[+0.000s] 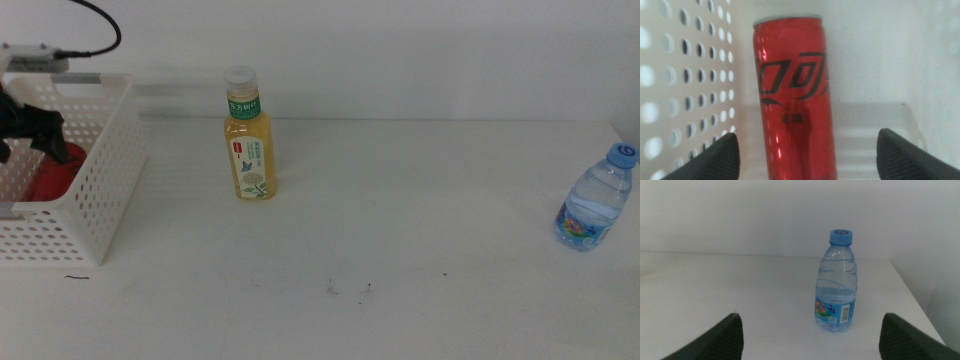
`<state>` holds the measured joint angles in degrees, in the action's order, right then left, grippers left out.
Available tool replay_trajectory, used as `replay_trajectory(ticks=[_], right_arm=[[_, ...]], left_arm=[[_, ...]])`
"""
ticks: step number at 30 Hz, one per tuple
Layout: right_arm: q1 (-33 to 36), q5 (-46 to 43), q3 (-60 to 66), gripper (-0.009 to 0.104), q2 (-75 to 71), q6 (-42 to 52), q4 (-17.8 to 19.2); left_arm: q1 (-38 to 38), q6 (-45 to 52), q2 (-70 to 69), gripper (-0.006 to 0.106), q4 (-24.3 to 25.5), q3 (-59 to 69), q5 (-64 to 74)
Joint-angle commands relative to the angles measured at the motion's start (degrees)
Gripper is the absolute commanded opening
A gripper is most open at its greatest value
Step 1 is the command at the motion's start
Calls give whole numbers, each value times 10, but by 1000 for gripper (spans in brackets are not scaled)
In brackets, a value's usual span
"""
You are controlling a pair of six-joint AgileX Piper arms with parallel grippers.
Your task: Use arms to grab the bottles and put them into the dustbin to the left of the table.
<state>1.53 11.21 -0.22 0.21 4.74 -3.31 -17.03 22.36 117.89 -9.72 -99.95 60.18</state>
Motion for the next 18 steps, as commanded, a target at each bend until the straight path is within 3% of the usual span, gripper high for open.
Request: replay_trajectory(ticks=[1, 5, 10, 18], right_arm=[[-4, -6, 2, 84, -2, 2, 2], [-4, -6, 2, 84, -2, 2, 2], [-4, -6, 2, 84, -2, 2, 2], [-4, -6, 2, 84, -2, 2, 2]], left_arm=[[1, -4, -28, 94, -6, -7, 0], [11, -9, -72, 94, -11, -7, 20], [22, 8, -156, 94, -72, 32, 28], [81, 14, -344, 94, -107, 214, -115]])
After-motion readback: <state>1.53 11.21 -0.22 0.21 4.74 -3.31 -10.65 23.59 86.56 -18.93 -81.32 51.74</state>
